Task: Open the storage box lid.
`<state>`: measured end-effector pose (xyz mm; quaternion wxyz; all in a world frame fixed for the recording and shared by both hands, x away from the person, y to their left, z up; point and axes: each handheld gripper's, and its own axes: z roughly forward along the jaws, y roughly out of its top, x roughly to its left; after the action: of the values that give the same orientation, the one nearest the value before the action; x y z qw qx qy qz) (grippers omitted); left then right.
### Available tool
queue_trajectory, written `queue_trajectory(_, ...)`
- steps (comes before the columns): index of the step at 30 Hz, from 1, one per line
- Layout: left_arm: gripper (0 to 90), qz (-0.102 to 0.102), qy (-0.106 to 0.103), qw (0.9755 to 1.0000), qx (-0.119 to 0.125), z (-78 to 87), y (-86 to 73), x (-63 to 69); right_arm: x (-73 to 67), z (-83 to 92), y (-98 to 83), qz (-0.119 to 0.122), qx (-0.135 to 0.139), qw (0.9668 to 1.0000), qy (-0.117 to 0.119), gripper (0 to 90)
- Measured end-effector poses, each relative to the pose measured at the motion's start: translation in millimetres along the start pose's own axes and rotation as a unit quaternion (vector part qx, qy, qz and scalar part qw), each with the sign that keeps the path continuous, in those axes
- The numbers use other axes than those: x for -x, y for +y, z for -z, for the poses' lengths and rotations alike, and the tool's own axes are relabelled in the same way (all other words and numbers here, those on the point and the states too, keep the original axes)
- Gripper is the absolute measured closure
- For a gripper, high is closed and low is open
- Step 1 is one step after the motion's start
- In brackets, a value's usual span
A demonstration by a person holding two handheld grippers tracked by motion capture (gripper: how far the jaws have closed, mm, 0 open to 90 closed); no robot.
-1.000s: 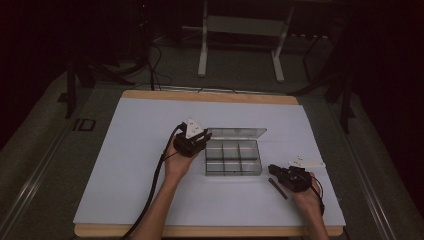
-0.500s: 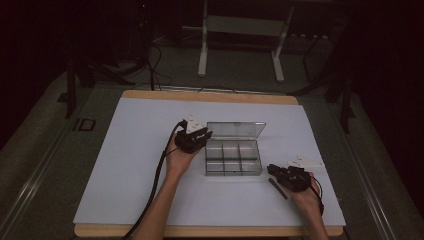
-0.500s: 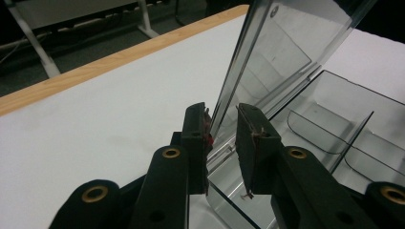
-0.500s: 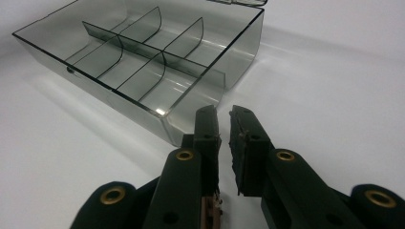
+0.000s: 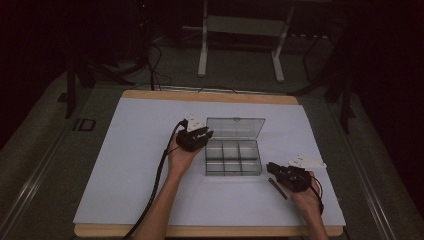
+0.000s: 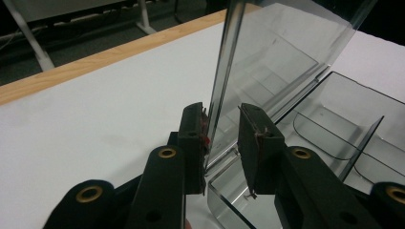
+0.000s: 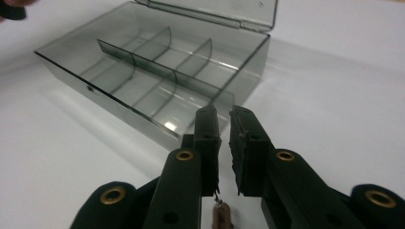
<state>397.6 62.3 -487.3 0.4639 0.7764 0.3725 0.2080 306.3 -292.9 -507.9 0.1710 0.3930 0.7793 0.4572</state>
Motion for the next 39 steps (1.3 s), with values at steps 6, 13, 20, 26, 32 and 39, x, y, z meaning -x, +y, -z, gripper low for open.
queue_trajectory(6,74.8,0.001,0.003,1.0000,-0.003,-1.1,0.3,-1.9,-4.4,0.5,3.2,-0.001,0.012,0.9998,0.016,87.5)
queue_trajectory(13,76.0,0.005,0.006,1.0000,-0.003,-3.5,0.7,-4.4,-10.9,-4.4,4.2,0.004,0.014,0.9995,0.026,87.7)
queue_trajectory(20,76.3,0.015,0.006,0.9999,-0.001,-6.7,0.4,-7.1,-13.2,-8.5,3.4,0.005,0.011,0.9994,0.032,87.7)
queue_trajectory(26,76.3,0.020,0.005,0.9998,0.002,-9.0,0.1,-9.4,-14.6,-11.4,2.4,0.009,0.004,0.9994,0.034,87.9)
queue_trajectory(32,76.2,0.029,0.005,0.9996,0.004,-11.2,-1.0,-11.1,-16.4,-13.3,2.3,0.012,0.002,0.9993,0.034,87.9)
queue_trajectory(39,75.6,0.039,0.008,0.9992,0.004,-15.6,-2.1,-13.0,-15.9,-13.4,2.2,0.011,0.001,0.9992,0.038,87.9)
